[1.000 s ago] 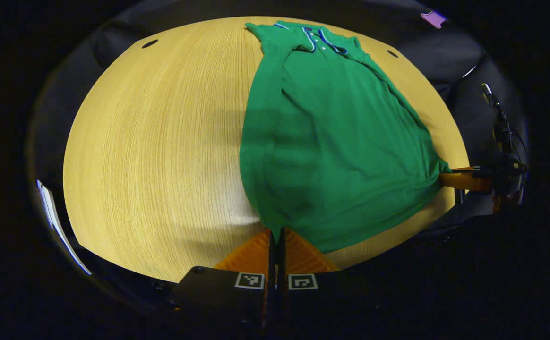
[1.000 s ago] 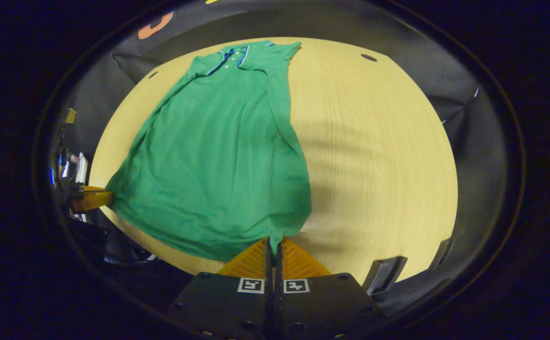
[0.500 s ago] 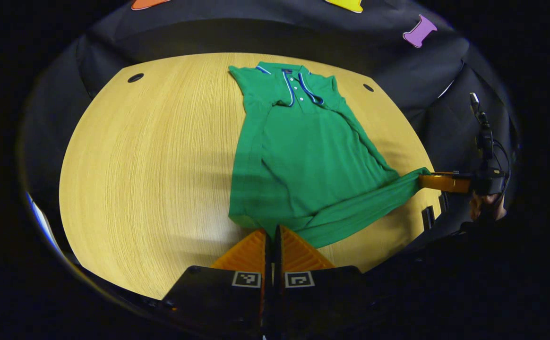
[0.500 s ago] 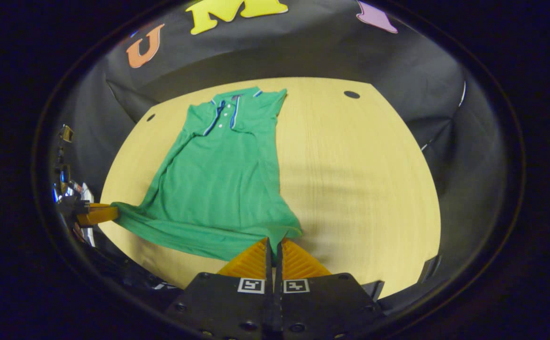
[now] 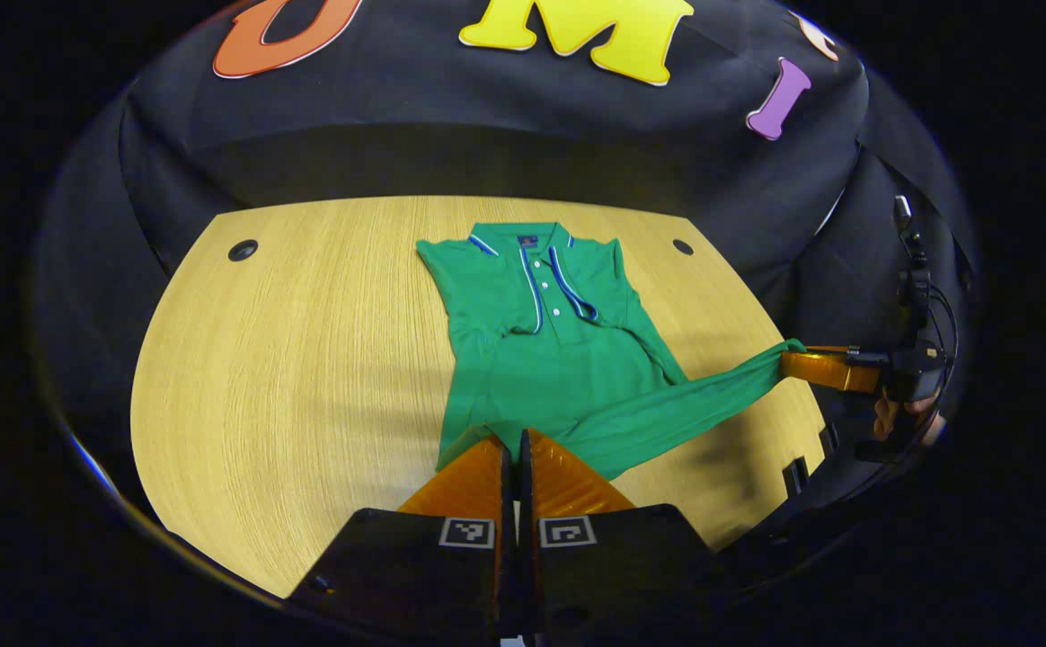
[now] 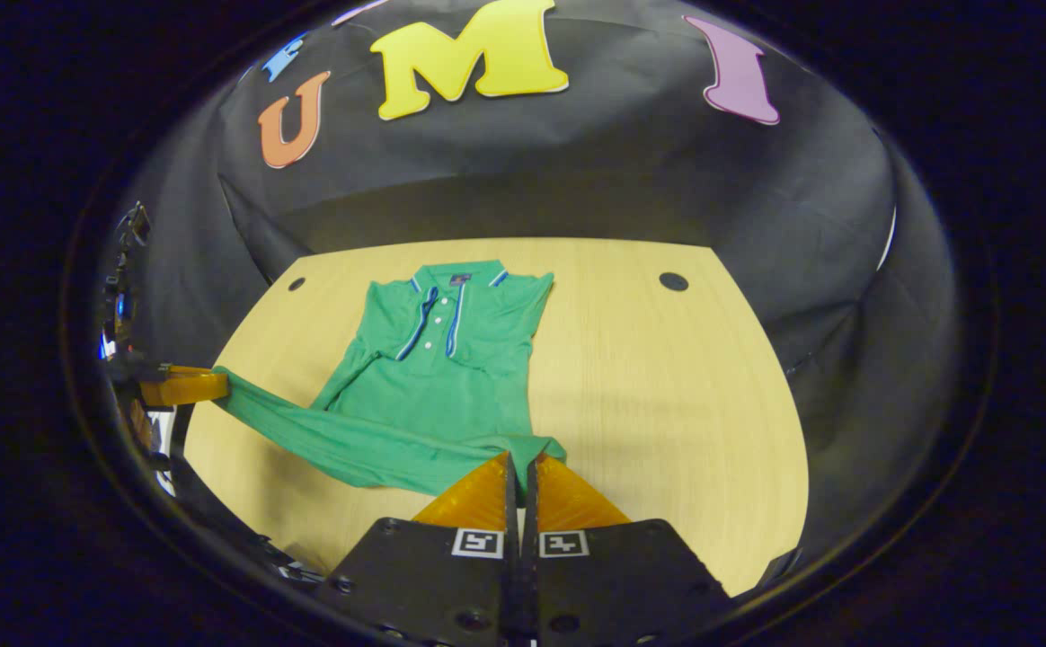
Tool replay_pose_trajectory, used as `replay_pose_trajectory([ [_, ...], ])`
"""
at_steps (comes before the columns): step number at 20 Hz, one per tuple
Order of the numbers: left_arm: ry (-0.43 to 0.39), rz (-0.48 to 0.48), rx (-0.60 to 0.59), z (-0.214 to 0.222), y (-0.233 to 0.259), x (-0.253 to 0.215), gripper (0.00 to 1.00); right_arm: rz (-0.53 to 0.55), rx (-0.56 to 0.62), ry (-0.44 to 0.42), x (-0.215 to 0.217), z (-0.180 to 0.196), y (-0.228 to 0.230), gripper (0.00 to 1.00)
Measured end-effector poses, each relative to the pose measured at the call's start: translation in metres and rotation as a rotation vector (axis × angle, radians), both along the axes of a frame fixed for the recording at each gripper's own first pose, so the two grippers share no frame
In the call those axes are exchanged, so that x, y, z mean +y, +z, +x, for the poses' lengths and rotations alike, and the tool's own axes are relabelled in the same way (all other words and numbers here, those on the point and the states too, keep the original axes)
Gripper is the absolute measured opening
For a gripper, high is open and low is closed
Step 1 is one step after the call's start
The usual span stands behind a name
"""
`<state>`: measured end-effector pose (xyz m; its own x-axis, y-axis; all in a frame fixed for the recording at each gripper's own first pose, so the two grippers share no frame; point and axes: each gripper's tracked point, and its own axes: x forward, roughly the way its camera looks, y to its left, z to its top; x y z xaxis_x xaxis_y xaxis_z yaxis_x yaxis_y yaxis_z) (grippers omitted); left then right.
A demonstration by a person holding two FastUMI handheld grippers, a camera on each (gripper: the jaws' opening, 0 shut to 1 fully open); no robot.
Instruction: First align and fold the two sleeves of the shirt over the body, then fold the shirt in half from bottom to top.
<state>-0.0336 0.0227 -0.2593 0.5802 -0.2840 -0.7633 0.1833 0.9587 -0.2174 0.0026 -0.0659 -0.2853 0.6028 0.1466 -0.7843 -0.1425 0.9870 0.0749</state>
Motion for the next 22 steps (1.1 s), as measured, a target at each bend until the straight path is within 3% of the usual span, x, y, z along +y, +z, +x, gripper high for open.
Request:
replay_pose_trajectory([
  [5,0.074,-0.005,-0.070,0.052,0.016,0.008,0.06,-0.014,-0.095,0.011,0.006,0.059,0.024,0.00],
  [10,0.146,-0.021,-0.117,0.104,0.024,0.017,0.05,0.008,-0.114,-0.006,0.011,0.106,0.027,0.00],
  [16,0.152,0.035,-0.180,0.167,0.025,0.029,0.05,0.035,-0.157,-0.018,0.017,0.174,0.037,0.00],
  [22,0.122,0.116,-0.240,0.221,0.010,0.034,0.05,0.029,-0.162,0.000,0.028,0.240,0.019,0.00],
])
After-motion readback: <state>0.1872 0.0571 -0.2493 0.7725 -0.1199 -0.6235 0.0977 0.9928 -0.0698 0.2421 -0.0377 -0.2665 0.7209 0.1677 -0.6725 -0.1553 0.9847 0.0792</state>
